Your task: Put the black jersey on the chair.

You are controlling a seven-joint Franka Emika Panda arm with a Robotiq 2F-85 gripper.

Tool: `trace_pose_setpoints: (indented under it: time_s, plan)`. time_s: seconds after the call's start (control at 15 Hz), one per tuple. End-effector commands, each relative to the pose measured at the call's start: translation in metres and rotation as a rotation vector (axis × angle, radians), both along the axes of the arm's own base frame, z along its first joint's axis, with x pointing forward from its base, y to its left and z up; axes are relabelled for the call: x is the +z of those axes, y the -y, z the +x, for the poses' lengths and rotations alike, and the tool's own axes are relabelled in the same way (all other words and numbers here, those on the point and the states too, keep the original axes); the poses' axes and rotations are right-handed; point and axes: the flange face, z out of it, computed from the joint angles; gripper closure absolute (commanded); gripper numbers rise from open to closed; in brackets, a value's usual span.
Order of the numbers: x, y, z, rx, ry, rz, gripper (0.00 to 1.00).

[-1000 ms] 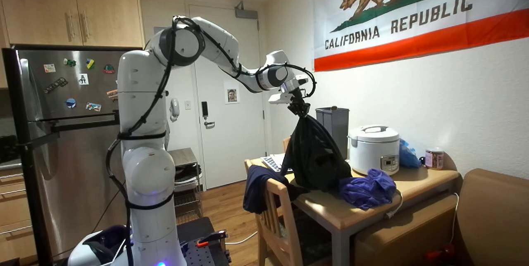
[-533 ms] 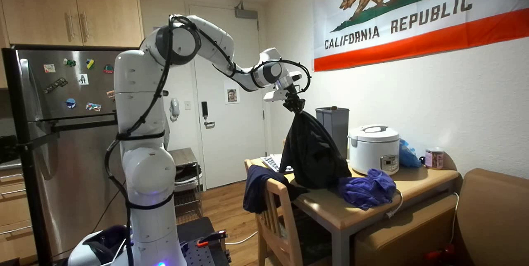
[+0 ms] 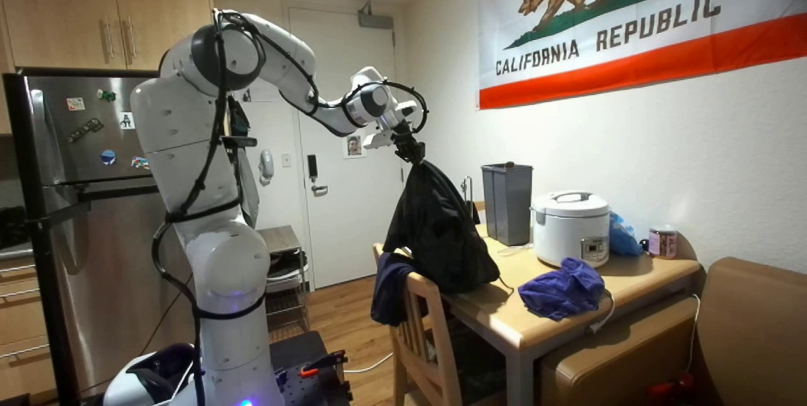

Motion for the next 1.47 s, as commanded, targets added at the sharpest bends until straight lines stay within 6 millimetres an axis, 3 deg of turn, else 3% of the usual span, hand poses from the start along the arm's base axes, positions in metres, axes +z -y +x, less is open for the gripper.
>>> trace_pose_setpoints:
  time_s: [0.0,0.47,0.8,1.4]
  plan:
    - [0.002,-0.007,-0.036,-0.023,0.010,0.010,0.98]
    - [0.000,-0.016,-0.070,-0.029,-0.022,0.052,0.98]
    - [-0.001,-0.037,-0.104,0.021,-0.080,0.082,0.98]
    - [-0.027,-0.041,-0.114,0.057,-0.192,0.145,0.98]
